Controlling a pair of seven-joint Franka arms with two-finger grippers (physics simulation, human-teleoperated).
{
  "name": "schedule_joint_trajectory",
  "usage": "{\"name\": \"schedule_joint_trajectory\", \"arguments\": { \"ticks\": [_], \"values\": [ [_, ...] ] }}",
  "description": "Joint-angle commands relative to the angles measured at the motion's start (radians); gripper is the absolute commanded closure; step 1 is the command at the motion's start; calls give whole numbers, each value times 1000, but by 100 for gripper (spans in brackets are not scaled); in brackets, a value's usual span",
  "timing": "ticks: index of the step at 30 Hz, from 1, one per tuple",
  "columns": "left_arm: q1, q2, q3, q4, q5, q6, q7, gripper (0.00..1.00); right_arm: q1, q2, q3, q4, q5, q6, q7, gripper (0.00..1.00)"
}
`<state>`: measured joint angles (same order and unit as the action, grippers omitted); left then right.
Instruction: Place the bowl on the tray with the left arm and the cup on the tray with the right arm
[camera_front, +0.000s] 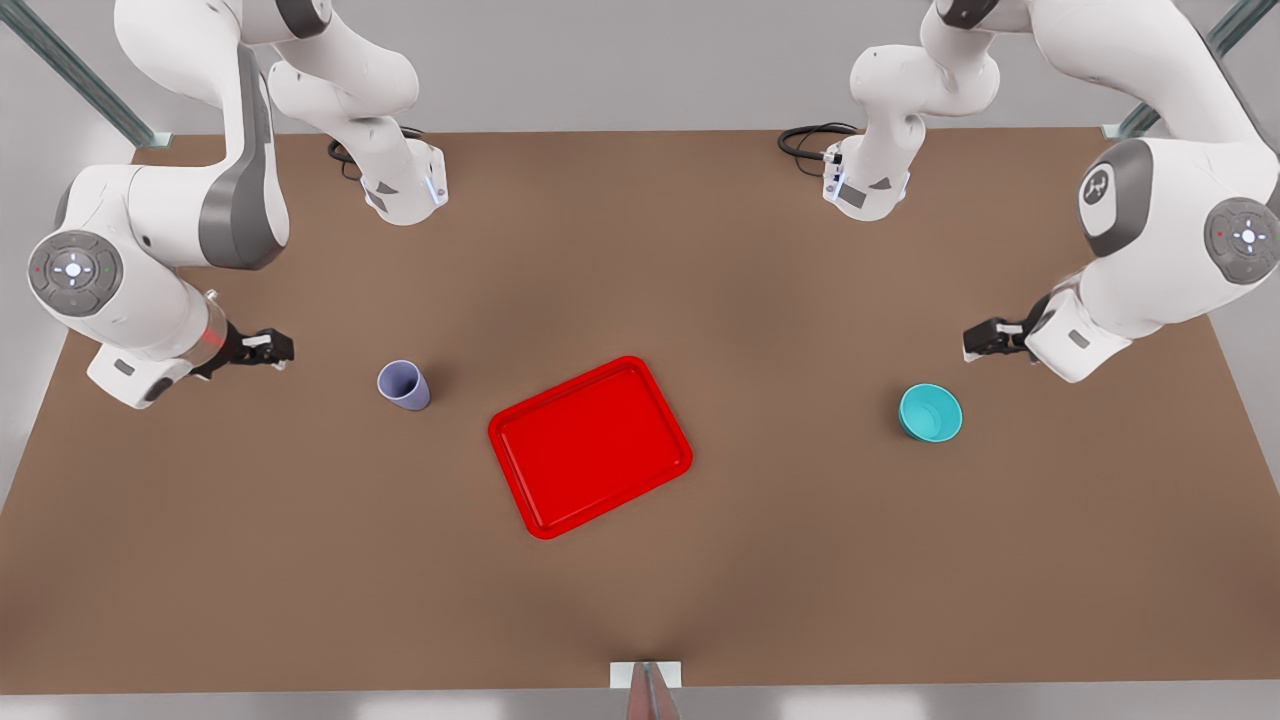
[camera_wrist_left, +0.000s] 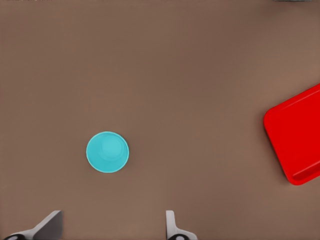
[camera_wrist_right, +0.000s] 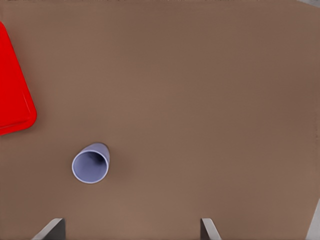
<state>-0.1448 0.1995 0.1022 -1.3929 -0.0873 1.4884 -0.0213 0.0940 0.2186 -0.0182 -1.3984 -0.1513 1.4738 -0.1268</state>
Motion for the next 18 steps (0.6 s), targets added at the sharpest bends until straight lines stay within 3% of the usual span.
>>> {"name": "schedule_joint_trajectory", "arguments": {
  "ticks": [1,5,10,13,18],
  "values": [
    [1,1,2,2,1,24,73,0,0,-1,0,1,-1,19,-50,0],
    [1,35,36,-14,0,-20,73,0,-7,4,0,9,-1,14,-51,0],
    [128,195,91,-382,-203,472,357,0,-11,24,3,13,6,13,-51,0],
    [163,259,93,-465,-265,625,517,0,-7,35,7,12,6,14,-51,0],
    [182,308,93,-505,-296,711,561,0,-8,47,7,12,2,19,-50,0]
  ]
}}
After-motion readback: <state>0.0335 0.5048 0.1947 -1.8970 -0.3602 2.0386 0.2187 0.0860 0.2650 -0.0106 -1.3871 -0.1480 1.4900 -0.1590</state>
